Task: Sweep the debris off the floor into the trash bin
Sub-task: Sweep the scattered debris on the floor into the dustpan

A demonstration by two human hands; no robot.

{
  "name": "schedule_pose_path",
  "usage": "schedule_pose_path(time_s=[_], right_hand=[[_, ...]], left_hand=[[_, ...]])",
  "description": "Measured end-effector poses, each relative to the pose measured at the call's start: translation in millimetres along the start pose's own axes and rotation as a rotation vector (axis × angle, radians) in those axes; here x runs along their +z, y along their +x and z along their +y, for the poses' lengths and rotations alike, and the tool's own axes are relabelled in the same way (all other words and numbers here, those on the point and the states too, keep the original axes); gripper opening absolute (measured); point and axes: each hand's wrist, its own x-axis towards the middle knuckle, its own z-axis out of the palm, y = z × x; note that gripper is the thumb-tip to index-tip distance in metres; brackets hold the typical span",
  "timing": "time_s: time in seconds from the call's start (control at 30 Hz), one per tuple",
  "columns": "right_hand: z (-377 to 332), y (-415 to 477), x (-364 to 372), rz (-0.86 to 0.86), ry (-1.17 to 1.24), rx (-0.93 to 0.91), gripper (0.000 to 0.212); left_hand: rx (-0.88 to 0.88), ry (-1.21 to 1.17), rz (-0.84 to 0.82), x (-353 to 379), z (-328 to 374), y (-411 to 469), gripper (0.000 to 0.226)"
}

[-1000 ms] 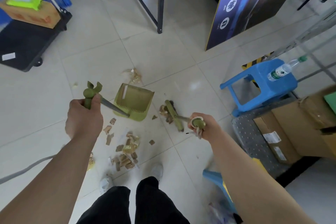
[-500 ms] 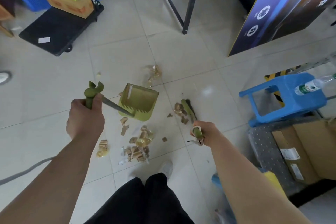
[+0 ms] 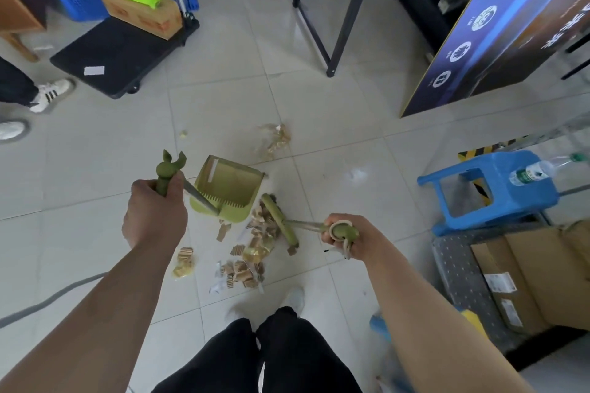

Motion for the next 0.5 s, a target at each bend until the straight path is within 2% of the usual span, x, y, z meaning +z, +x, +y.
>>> schedule_pose_path(time_s=[0.17, 0.5], right_hand=[[-23, -5, -27, 0.048, 0.062, -0.032, 0.01], [-120, 35, -113, 0.329, 0.109, -0.12, 0.019]], left_hand=[[-0.017, -0.034, 0.0, 5, 8, 7, 0.058], [-0.071, -0.059, 0.049, 67, 67, 10, 0.059]])
